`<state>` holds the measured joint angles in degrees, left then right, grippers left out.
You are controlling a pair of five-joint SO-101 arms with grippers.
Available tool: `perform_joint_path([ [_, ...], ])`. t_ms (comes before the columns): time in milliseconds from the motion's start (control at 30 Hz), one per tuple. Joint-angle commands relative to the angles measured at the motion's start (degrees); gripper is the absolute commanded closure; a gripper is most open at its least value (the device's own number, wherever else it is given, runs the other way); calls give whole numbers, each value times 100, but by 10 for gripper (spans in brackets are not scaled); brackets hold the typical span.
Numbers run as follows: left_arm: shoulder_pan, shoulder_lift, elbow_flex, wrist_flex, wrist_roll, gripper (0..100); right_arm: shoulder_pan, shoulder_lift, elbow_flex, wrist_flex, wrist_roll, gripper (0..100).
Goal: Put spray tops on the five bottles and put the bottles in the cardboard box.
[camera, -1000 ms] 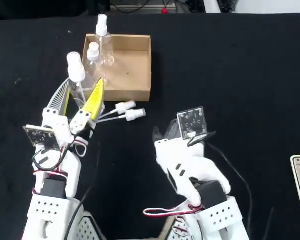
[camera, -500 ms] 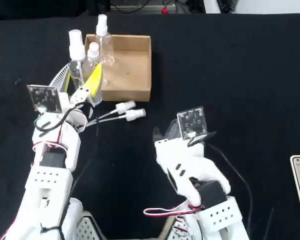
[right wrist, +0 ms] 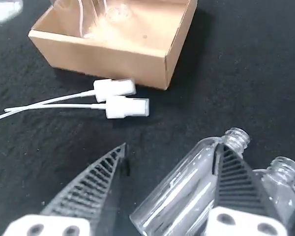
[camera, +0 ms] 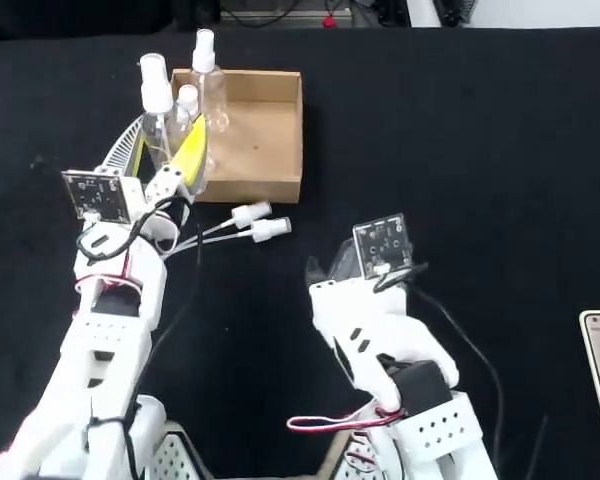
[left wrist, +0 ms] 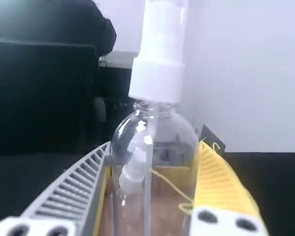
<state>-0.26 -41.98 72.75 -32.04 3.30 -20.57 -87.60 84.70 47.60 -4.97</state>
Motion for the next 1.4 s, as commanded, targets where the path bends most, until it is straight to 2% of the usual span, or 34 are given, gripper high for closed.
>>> perform_joint_path([
  [0, 233, 589, -453, -958, 26, 776, -35, -92, -31, -202, -53, 734],
  [100, 374, 1160, -567, -1380, 26, 776, -35, -92, -31, -193, -53, 734],
  [433, 374, 2875, -1903, -1424, 53, 775, -53, -92, -31, -185, -53, 734],
  [733, 629, 3165, -2053, -1477, 53, 775, -35, -92, -31, -202, -53, 734],
  [900, 857, 3244, -1938, -2549, 35, 775, -35, -92, -31, -202, -53, 734],
  [1033, 875, 3648, -1947, -2963, 35, 775, -35, -92, -31, -202, -53, 734],
  [1367, 840, 4791, -1974, -4844, 26, 775, -35, -92, -22, -202, -53, 734],
])
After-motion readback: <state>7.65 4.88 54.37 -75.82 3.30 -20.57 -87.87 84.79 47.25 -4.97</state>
